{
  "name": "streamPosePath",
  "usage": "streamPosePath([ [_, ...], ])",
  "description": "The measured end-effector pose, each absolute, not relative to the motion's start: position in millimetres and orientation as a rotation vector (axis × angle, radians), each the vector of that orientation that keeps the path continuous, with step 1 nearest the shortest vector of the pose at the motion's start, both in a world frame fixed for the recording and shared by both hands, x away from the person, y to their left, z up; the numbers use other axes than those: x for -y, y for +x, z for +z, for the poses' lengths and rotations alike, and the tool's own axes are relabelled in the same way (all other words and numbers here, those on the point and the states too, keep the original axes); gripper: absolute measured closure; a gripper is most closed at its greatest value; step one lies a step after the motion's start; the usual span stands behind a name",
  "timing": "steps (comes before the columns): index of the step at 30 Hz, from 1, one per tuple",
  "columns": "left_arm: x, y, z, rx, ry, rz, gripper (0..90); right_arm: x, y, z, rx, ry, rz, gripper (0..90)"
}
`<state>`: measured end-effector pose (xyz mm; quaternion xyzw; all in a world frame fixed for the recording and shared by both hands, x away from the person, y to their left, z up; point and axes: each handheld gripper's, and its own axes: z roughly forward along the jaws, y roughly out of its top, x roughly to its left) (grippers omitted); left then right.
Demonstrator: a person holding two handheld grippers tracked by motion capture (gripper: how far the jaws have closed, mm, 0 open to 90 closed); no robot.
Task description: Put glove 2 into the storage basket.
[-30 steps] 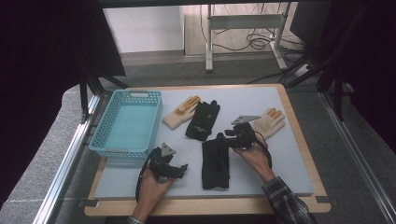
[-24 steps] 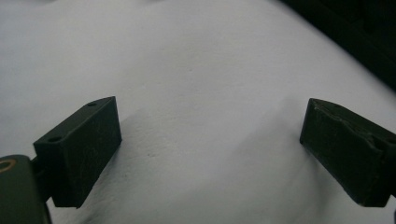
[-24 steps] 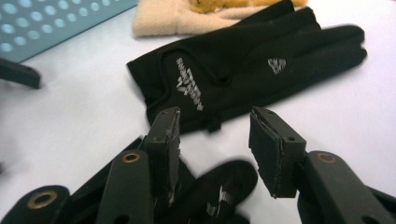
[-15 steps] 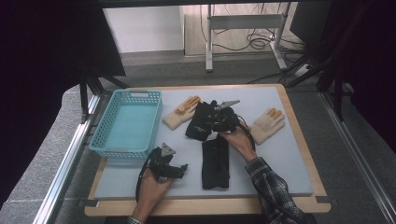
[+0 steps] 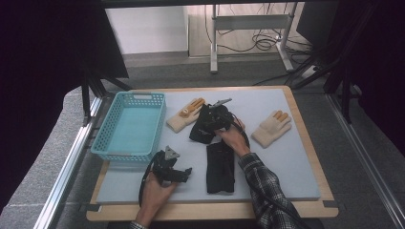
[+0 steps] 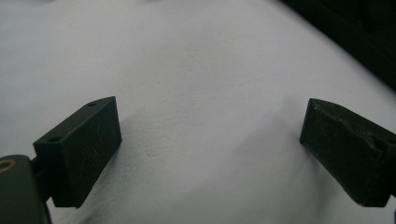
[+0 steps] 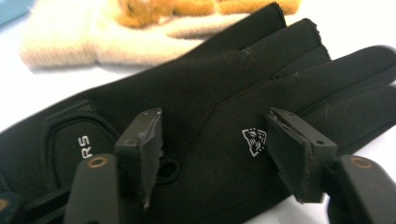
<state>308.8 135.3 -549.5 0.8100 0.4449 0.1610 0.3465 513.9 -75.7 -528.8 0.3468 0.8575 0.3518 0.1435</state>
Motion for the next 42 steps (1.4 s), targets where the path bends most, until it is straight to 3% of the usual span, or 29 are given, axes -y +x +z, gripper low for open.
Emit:
streamPosePath([
  [2,-135,309,-550,-1.155,2.102,0.418,5.4,80,515,-531,-2.467,1.043,1.081,48.6],
  [3,-135,309,-550,-1.155,2.102,0.418,5.4,80,515,-531,-2.467,1.043,1.081,48.6],
  [4,-135,309,-550,-1.156,2.102,0.418,5.4,82,514,-530,-2.472,1.082,1.087,62.4],
  [7,-135,309,-550,-1.156,2.102,0.418,5.4,81,512,-529,-2.463,1.098,1.063,69.5],
  [8,-135,309,-550,-1.156,2.102,0.418,5.4,81,511,-527,-2.485,1.084,1.048,81.2],
  [9,-135,309,-550,-1.156,2.102,0.418,5.4,80,510,-527,-2.491,1.089,1.048,83.3],
  [31,-136,309,-549,-1.152,2.108,0.418,5.4,94,497,-481,-2.483,1.060,1.160,86.7],
  [42,-136,309,-549,-1.151,2.108,0.419,5.5,110,461,-443,-2.548,0.955,1.230,86.7],
])
